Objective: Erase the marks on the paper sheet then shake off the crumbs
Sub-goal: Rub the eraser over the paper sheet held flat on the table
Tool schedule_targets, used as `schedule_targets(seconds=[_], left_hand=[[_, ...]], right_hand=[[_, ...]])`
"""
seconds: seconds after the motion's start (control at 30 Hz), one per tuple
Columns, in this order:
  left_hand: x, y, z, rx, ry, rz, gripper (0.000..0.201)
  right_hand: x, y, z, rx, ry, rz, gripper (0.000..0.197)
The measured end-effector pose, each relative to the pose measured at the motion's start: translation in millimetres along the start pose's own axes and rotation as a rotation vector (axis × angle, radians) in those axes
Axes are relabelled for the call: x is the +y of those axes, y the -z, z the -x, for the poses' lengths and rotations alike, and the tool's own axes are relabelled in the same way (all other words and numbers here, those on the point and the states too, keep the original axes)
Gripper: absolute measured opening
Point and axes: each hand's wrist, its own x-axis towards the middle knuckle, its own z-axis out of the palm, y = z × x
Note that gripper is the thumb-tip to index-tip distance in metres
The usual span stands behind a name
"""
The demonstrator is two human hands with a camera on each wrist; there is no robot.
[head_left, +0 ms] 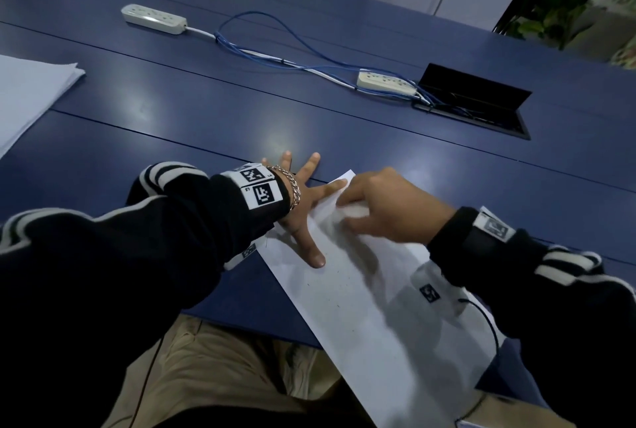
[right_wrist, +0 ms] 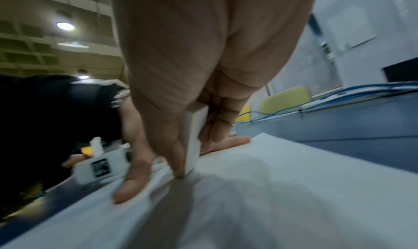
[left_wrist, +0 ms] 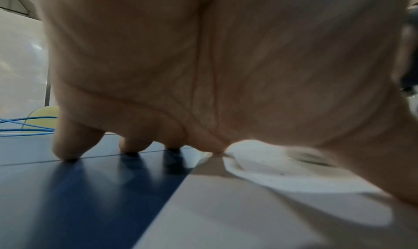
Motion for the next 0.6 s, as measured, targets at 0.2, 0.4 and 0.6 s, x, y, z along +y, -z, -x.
schedule_targets(seconds=[0.2, 0.4, 0.6], left_hand=[[3, 3, 1, -0.024, 0.001, -0.021, 0.158], [2, 4, 4, -0.011, 0.007, -0.024, 0.152], [3, 3, 4, -0.015, -0.005, -0.028, 0.159]], right_hand=[[6, 0, -1, -0.084, 0.007, 0.000, 0.018], [-4, -1, -4, 0.001, -0.004, 0.035, 0.018], [4, 4, -2, -0.095, -0.040, 0.028, 0.021]])
